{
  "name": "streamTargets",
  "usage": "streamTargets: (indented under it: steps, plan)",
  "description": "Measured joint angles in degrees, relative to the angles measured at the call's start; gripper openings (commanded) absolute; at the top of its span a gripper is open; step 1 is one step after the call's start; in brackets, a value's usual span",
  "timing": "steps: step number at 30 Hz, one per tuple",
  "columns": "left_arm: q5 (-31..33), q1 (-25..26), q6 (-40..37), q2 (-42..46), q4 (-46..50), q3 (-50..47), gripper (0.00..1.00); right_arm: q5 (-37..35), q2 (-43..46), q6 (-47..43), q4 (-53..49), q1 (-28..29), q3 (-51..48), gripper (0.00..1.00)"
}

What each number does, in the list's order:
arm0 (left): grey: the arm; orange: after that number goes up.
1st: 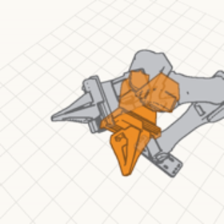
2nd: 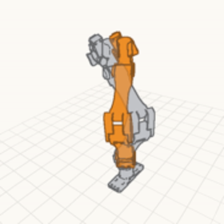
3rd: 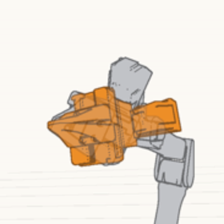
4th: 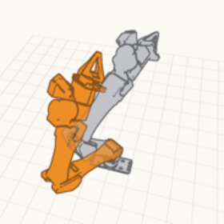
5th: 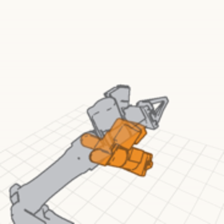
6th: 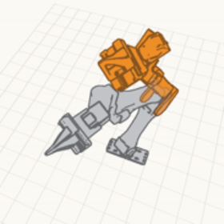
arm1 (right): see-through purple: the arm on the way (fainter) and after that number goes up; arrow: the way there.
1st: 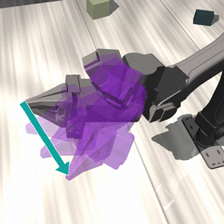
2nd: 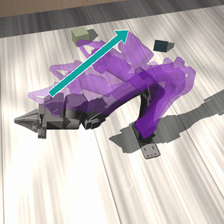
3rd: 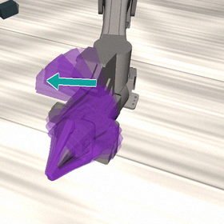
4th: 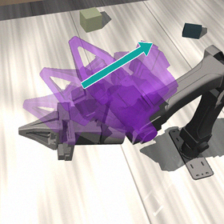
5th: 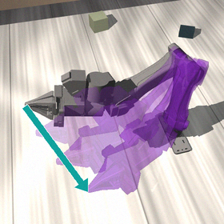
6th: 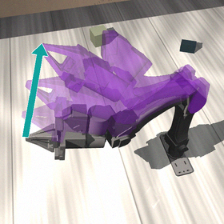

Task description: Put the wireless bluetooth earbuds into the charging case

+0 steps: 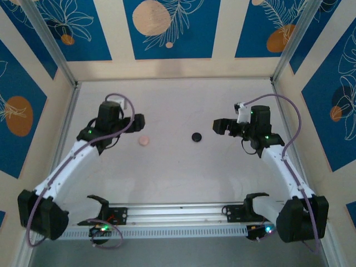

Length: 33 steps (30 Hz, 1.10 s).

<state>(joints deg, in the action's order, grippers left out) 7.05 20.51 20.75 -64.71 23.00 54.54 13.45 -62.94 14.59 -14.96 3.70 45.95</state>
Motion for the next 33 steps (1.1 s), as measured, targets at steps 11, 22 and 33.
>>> streamTargets:
  steps: [11,22,33]
  plan:
    - [19.8,-2.8,-12.3,6.9,-27.7,-28.3,1.0,-5.8,-11.9,-1.8,22.0,-10.3,-8.0,0.99]
    - [20.8,-6.0,-19.6,-3.4,-65.0,-44.9,1.0,-3.4,-21.0,-3.7,38.5,-12.9,-12.9,0.99]
    - [13.4,-10.2,-25.6,-26.7,-84.0,-39.3,1.0,-5.3,-23.5,-7.4,47.4,-6.8,-15.3,0.99]
